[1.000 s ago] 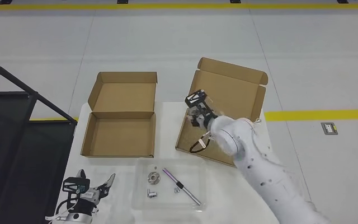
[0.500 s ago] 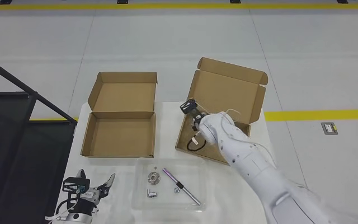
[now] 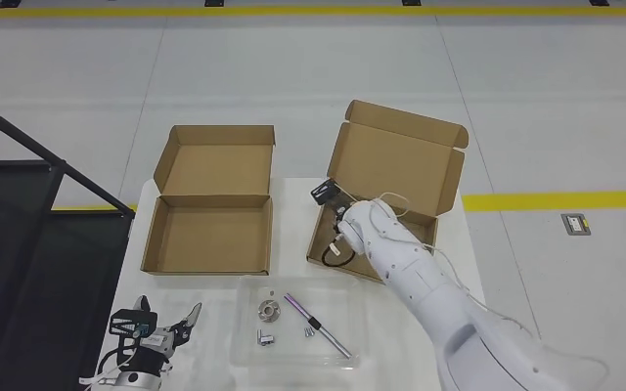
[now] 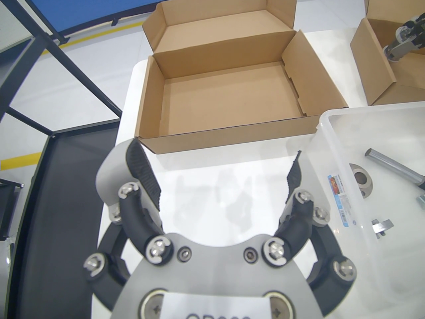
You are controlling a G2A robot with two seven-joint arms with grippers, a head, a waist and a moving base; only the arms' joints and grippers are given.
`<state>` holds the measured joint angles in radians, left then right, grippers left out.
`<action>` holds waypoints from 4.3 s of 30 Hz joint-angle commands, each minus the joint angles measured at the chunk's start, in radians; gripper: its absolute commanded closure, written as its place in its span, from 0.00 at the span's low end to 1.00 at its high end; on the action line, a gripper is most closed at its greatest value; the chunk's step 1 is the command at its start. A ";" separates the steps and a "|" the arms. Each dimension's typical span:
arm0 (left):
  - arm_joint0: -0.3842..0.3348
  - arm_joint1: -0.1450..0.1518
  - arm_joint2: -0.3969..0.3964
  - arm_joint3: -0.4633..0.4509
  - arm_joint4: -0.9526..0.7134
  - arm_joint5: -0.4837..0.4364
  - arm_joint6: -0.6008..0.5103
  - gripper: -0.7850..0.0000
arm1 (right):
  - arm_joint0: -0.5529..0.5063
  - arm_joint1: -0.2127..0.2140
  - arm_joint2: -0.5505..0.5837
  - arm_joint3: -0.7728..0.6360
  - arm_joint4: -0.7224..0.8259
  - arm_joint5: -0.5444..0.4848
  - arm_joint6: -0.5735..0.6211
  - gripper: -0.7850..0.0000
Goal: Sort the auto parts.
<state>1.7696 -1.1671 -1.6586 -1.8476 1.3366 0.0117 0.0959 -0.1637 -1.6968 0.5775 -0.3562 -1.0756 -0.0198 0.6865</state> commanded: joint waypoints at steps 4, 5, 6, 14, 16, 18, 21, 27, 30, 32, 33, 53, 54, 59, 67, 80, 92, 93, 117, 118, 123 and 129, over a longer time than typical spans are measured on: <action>0.000 0.000 0.000 0.000 0.000 0.000 0.000 0.00 | 0.015 -0.019 0.005 0.058 0.009 -0.009 -0.028 0.19; 0.000 0.000 0.000 0.000 0.000 0.000 0.000 0.00 | 0.018 -0.022 0.005 0.067 0.009 -0.008 -0.032 0.15; 0.000 0.000 0.000 0.000 0.000 0.000 0.000 0.00 | 0.019 -0.025 0.007 0.074 0.010 -0.009 -0.037 0.10; 0.000 0.000 0.000 0.000 0.000 0.000 0.000 0.00 | 0.037 -0.037 0.024 0.115 0.025 -0.015 -0.078 0.00; 0.000 0.000 0.000 0.000 0.000 0.000 0.000 0.00 | 0.046 -0.036 0.031 0.119 0.029 -0.024 -0.092 0.00; 0.000 0.000 0.000 0.000 0.000 0.000 0.000 0.00 | 0.051 -0.034 0.039 0.108 0.037 -0.050 -0.096 0.00; 0.000 0.000 0.000 0.000 0.000 0.000 0.000 0.00 | 0.064 -0.026 0.049 0.099 0.037 -0.089 -0.104 0.00; 0.000 0.000 0.000 0.000 0.000 0.000 0.000 0.00 | 0.063 0.005 0.080 0.043 0.047 -0.188 -0.129 0.00; 0.000 0.000 0.000 0.000 0.000 0.000 0.000 0.00 | 0.049 0.031 0.100 -0.014 0.042 -0.236 -0.140 0.01; 0.000 0.000 0.000 0.000 0.000 0.000 0.000 0.00 | 0.030 0.052 0.115 -0.073 0.030 -0.260 -0.138 0.00; 0.000 0.000 0.000 0.000 0.000 0.000 0.000 0.00 | 0.016 0.064 0.124 -0.115 0.024 -0.273 -0.133 0.00; 0.000 0.000 0.000 0.000 0.000 0.000 0.000 0.00 | -0.637 0.310 0.428 -1.424 -0.173 -0.567 0.415 0.00; 0.000 0.000 0.000 0.000 0.000 0.000 0.000 0.00 | -0.637 0.310 0.428 -1.424 -0.173 -0.567 0.415 0.00; 0.000 0.000 0.000 0.000 0.000 0.000 0.000 0.00 | -0.637 0.310 0.428 -1.424 -0.173 -0.567 0.415 0.00; 0.000 0.000 0.000 0.000 0.000 0.000 0.000 0.00 | -0.637 0.310 0.428 -1.424 -0.173 -0.567 0.415 0.00; 0.000 0.000 0.000 0.000 0.000 0.000 0.000 0.00 | -0.708 0.289 0.171 -1.495 -0.404 -0.438 0.645 0.00; 0.000 0.000 0.000 0.000 0.000 0.000 0.000 0.00 | -0.715 0.235 0.081 -1.295 -0.473 -0.144 0.575 0.00; 0.000 0.000 0.000 0.000 0.000 0.000 0.000 0.00 | -0.713 0.231 0.081 -1.274 -0.481 -0.119 0.573 0.00; 0.000 0.000 0.000 0.000 0.000 0.000 0.000 0.00 | -0.666 0.141 0.090 -0.962 -0.399 0.055 0.526 0.56; 0.000 0.000 0.000 0.000 0.000 0.000 0.000 0.00 | -0.664 0.138 0.091 -0.954 -0.394 0.053 0.524 0.57; 0.000 0.000 0.000 0.000 0.000 0.000 0.000 0.00 | -0.651 0.126 0.099 -0.919 -0.372 0.044 0.519 0.62; 0.000 0.000 0.000 0.000 0.000 0.000 0.000 0.00 | -0.641 0.113 0.106 -0.886 -0.352 0.034 0.510 0.71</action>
<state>1.7696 -1.1671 -1.6586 -1.8476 1.3366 0.0117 0.0959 -0.8052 -1.5821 0.6825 -1.2453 -1.4304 0.0152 1.1974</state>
